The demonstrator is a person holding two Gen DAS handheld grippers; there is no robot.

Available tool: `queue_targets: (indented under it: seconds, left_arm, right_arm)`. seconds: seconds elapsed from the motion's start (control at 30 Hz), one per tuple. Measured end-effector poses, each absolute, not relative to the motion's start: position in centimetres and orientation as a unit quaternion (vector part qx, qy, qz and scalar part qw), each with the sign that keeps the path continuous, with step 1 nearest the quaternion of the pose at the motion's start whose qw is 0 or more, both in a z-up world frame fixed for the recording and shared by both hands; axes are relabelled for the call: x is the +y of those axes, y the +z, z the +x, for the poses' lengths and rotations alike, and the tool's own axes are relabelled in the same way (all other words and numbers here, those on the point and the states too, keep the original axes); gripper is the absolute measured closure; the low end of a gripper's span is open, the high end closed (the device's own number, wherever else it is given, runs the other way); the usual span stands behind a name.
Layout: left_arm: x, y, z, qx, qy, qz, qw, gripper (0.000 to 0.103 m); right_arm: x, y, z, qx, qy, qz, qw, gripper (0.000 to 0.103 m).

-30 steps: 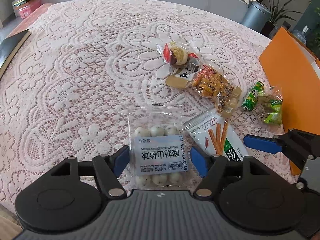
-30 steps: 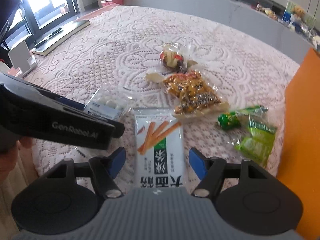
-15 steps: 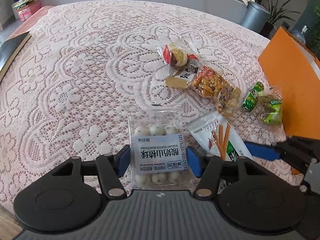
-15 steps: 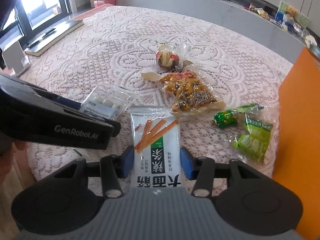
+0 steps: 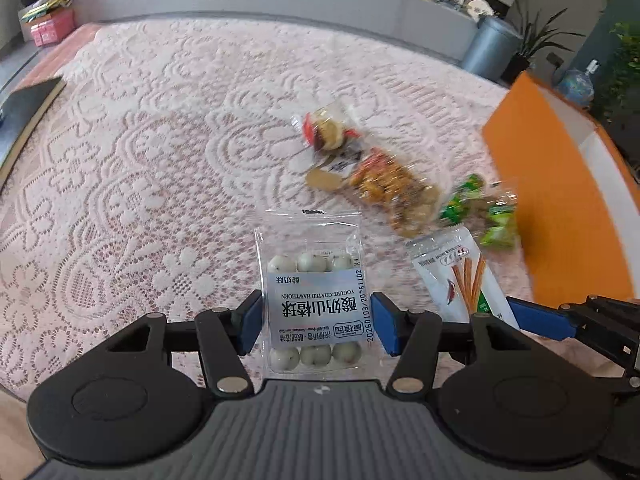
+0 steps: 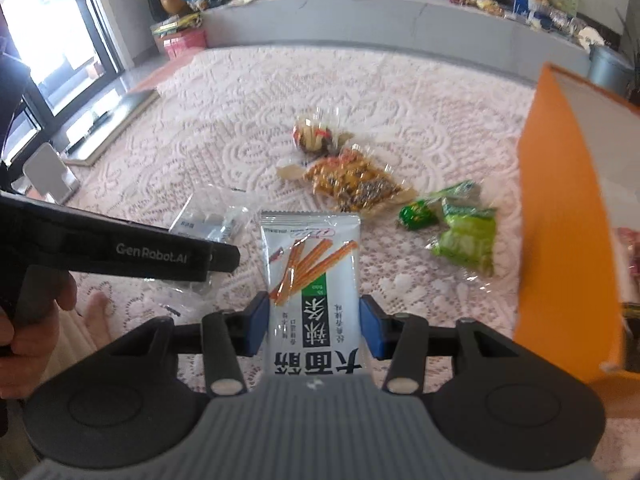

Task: Organize snacks
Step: 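Carry both packets over the orange box and open both tools to drop them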

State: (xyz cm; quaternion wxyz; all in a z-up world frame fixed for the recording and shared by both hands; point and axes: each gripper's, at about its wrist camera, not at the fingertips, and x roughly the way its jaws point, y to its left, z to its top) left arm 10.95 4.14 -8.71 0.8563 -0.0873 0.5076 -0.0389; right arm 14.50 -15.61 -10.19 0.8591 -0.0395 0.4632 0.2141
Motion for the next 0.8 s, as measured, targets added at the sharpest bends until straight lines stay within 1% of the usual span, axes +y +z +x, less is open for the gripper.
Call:
queue_targets:
  seconds: [0.23,0.47,0.67,0.8]
  left_arm:
    - [1.9,-4.3,9.3,0.467,-0.074,-0.079,0.877,0.038]
    - [-3.2,-0.3,8.8,0.429,-0.137,-0.040,0.892,0.038]
    - [-8.5,2.0,9.8,0.410,-0.191,-0.008,0.892,0.038]
    - [-12.2,2.4,11.3,0.401,-0.220,0.023,0.889,0.038]
  right_arm:
    - [-18.1,-6.2,12.1,0.421,0.187,-0.014,0.887,0.056]
    - [-22.1,-2.8,9.8,0.372,0.133,-0.013,0.918,0.056]
    - [-27.5,-0.6,8.9,0.347,0.073,0.000,0.935,0.056]
    - [-31.3,0.1,9.4,0.349,0.023,0.010,0.937,0.056]
